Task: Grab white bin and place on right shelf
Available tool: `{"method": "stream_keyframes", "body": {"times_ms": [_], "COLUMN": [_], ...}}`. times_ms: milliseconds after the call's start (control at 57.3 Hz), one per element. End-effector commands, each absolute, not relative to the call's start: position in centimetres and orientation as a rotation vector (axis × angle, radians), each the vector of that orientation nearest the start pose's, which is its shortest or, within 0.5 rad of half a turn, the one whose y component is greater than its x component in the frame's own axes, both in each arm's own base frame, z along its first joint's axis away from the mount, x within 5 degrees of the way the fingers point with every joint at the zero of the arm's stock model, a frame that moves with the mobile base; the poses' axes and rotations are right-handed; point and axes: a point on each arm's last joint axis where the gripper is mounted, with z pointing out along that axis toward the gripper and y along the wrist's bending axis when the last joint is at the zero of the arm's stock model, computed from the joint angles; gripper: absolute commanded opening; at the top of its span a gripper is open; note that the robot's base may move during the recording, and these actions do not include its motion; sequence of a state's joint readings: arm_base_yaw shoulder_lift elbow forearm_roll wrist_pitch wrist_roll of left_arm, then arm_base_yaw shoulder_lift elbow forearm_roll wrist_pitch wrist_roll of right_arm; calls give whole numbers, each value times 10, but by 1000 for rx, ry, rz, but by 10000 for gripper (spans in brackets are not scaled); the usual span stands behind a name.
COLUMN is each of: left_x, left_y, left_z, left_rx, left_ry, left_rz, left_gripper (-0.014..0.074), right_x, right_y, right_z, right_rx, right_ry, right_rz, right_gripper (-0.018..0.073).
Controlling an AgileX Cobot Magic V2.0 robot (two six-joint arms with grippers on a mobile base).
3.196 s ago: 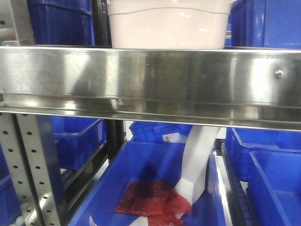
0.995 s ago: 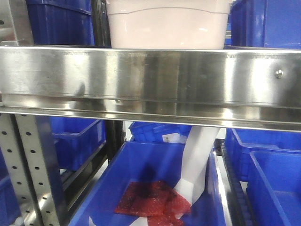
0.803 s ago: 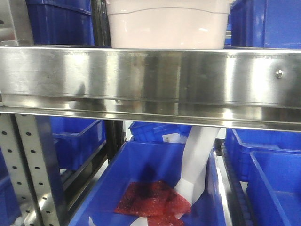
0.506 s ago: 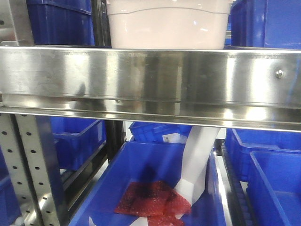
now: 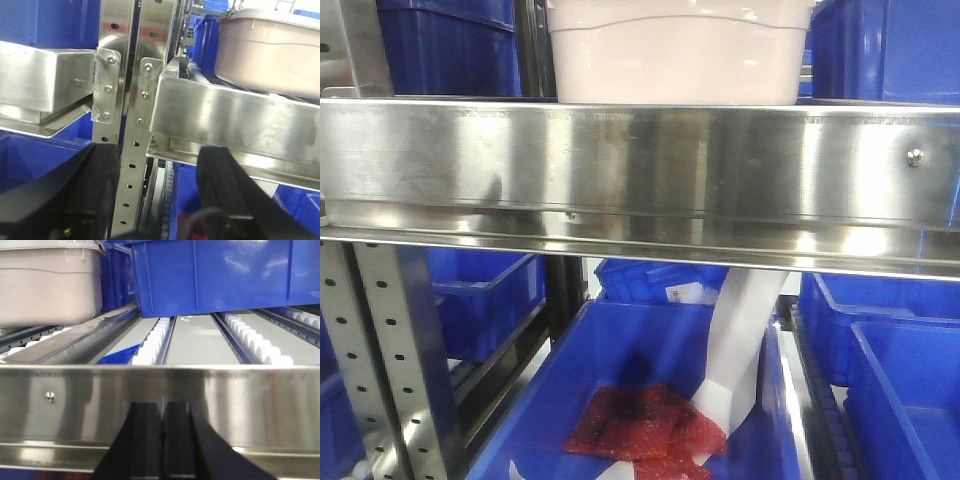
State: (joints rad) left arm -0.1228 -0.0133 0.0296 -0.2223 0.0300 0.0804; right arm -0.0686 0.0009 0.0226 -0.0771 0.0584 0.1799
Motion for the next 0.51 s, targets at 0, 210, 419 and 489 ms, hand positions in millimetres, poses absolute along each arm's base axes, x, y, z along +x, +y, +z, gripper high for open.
{"method": "stream_keyframes", "body": {"times_ms": [0, 210, 419, 489], "left_x": [55, 55, 55, 55], "left_y": [-6, -6, -6, -6], "left_z": [207, 207, 207, 207], "left_rx": [-30, -30, -30, -30], "left_ry": [1447, 1447, 1447, 1447], "left_rz": [-214, -214, -214, -214], "left_gripper": [-118, -119, -118, -119], "right_x": [53, 53, 53, 53], "right_y": [-4, -4, -4, -4], "right_z": [214, 214, 214, 213], "right_rx": [101, 106, 104, 104], "right_ry": [1444, 1444, 1445, 1446], "right_rz": [3, 2, -2, -1], "right_gripper": [70, 70, 70, 70]}}
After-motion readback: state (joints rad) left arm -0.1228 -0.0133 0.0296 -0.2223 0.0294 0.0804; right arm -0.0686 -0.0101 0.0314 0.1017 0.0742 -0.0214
